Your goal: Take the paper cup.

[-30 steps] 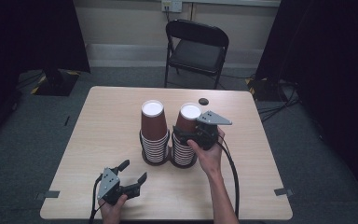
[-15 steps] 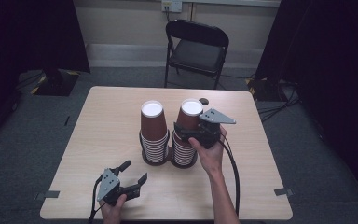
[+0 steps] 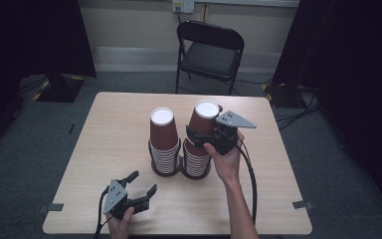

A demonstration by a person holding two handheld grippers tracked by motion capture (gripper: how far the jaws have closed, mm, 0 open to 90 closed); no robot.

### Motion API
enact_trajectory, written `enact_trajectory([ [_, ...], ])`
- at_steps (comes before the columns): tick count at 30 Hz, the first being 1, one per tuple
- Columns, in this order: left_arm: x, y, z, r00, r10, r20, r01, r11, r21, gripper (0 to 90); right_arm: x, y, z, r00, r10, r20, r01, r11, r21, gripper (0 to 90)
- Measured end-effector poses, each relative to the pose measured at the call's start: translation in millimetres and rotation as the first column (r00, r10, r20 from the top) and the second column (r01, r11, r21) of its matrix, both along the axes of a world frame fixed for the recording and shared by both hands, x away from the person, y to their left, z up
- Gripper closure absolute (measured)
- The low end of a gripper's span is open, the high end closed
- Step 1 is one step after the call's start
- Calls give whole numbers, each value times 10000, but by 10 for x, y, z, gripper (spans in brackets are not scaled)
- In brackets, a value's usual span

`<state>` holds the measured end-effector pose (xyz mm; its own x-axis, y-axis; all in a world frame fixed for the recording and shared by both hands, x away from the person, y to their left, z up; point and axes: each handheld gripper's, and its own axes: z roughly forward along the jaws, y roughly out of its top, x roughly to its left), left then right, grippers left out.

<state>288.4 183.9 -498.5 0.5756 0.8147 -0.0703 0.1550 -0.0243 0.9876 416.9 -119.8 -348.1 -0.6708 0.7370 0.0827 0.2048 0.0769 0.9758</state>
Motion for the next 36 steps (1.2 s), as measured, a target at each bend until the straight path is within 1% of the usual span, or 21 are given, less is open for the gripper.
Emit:
enact_trajectory([
  [4, 0, -3, 1, 10000, 35, -5, -35, 10000, 58, 192, -2, -14, 39, 10000, -16, 31, 16, 10000, 74, 122],
  [7, -3, -3, 0, 10000, -13, 0, 13, 10000, 25, 195, 2, -24, 69, 10000, 8, 87, -10, 9999, 131, 122],
  [9, 5, 5, 0, 10000, -72, -4, 72, 10000, 5, 196, 0, -21, 95, 9999, 108, 135, -108, 9999, 32, 122],
  [10, 3, 5, 0, 10000, -67, -8, 67, 10000, -49, 196, -5, -12, 110, 9998, 87, 201, -84, 9999, -112, 121],
  [12, -2, 1, -2, 10000, 12, -29, -12, 9999, -124, 195, -10, -4, 137, 9995, 25, 301, -20, 9998, -189, 122],
  [14, -7, 0, -2, 9999, 93, 49, -93, 9999, -58, 195, -14, -11, 157, 9995, -1, 320, 3, 10000, -73, 122],
  [15, -13, -2, -2, 9999, 122, 83, -122, 9999, -5, 195, -15, -19, 164, 9995, -11, 324, 14, 10000, -88, 122],
  [17, -18, -7, -3, 9998, 132, 120, -132, 9999, -8, 205, -13, -30, 181, 9995, -25, 300, 25, 10000, -14, 122],
  [20, -12, -2, -2, 9999, 121, 87, -121, 9999, -14, 210, -14, -42, 199, 9995, -5, 320, 1, 9999, 131, 122],
  [21, -9, -3, -1, 9999, 156, 48, -156, 9999, -11, 211, -14, -48, 217, 9993, 60, 356, -69, 9996, 274, 122],
  [22, -9, -3, -1, 9999, 156, 48, -156, 9999, -11, 212, -14, -48, 217, 9993, 60, 356, -69, 9996, 274, 122],
  [23, -5, -6, 1, 10000, 45, 33, -45, 10000, 68, 217, -14, -53, 236, 9993, 46, 363, -60, 9992, 393, 122],
  [25, -4, -9, 1, 10000, -3, 17, 3, 10000, 72, 220, -12, -57, 256, 9992, 75, 387, -91, 9991, 422, 122],
  [32, 8, 6, 0, 9998, -207, -21, 207, 9998, -65, 225, -14, -66, 293, 9989, 10, 476, -32, 9990, 453, 123],
  [34, 10, 9, 3, 9998, -190, -13, 190, 9998, 54, 224, -7, -79, 297, 9987, 18, 500, -45, 9985, 541, 124],
  [35, 12, 5, 2, 9996, -266, -55, 266, 9996, 36, 224, -9, -89, 309, 9989, 24, 461, -55, 9977, 680, 124],
  [36, 13, 6, 2, 9997, -234, -49, 234, 9997, 39, 224, -9, -96, 317, 9988, 10, 491, -45, 9975, 708, 124],
])
